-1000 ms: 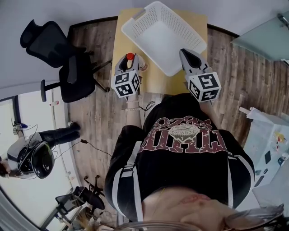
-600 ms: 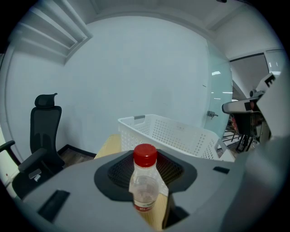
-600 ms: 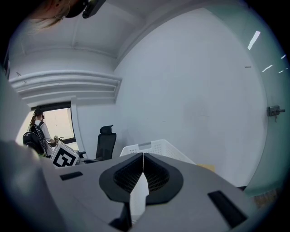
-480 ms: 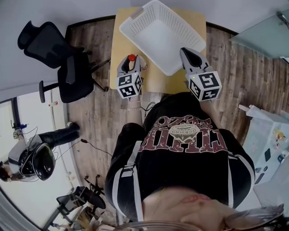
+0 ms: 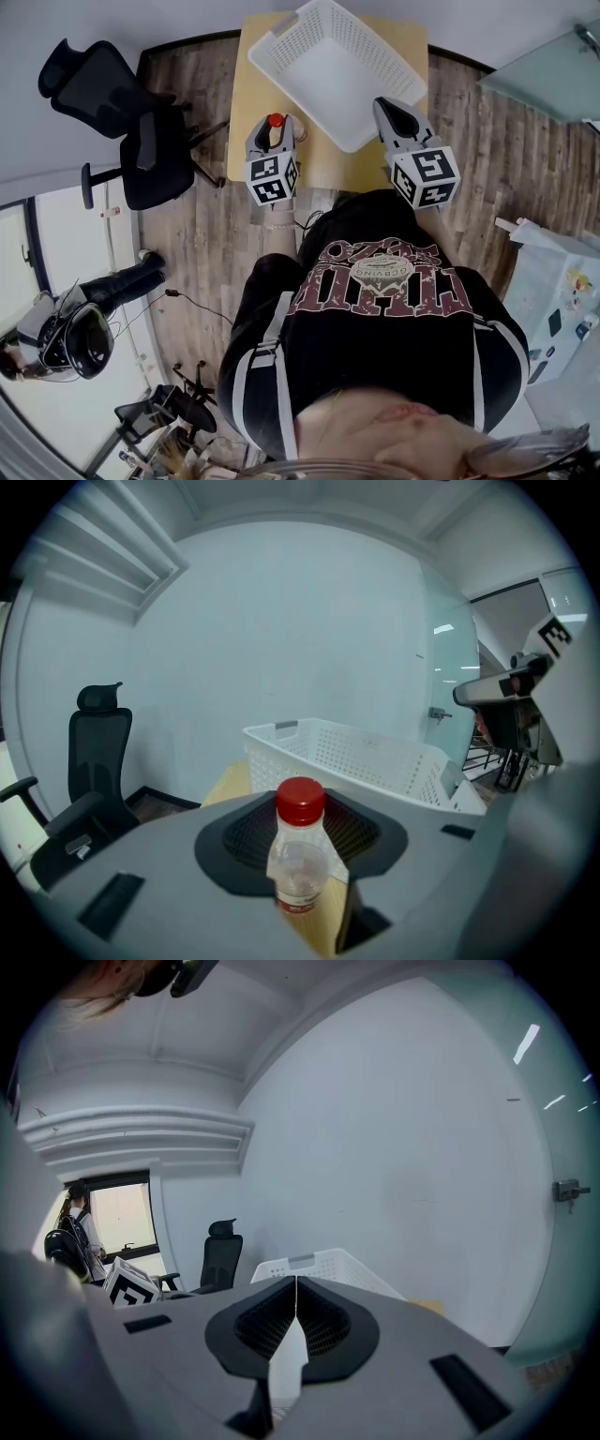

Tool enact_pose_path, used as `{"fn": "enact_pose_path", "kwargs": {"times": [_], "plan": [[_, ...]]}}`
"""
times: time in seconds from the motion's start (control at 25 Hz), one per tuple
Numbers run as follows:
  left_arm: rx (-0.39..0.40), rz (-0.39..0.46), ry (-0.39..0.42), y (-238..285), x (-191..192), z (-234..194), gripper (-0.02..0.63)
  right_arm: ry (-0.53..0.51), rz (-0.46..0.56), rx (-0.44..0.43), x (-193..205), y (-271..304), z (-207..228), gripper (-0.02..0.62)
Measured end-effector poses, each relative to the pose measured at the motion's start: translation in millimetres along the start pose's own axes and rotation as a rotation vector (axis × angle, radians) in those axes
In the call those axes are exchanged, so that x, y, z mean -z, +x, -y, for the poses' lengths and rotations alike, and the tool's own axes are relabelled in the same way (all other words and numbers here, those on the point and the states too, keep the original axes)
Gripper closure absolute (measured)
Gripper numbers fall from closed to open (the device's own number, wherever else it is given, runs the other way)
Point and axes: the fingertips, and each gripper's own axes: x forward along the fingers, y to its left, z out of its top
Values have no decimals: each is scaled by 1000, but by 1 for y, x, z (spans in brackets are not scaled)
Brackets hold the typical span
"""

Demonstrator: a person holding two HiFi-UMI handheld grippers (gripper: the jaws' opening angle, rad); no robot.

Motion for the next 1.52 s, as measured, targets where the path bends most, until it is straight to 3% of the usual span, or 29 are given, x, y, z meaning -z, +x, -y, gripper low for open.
{"fn": "enact_pose_path", "kwargs": {"times": [0.48, 1.04, 1.52], "plan": [[-19, 30, 81, -7, 6, 18, 408, -12, 2, 2, -1, -18, -1, 577], [-55, 86, 89, -20, -6, 23, 402, -17, 13, -9, 0, -35, 5, 577], [-123, 178, 34, -57, -37, 15, 402, -26, 19, -58, -1, -31, -6, 577]]}}
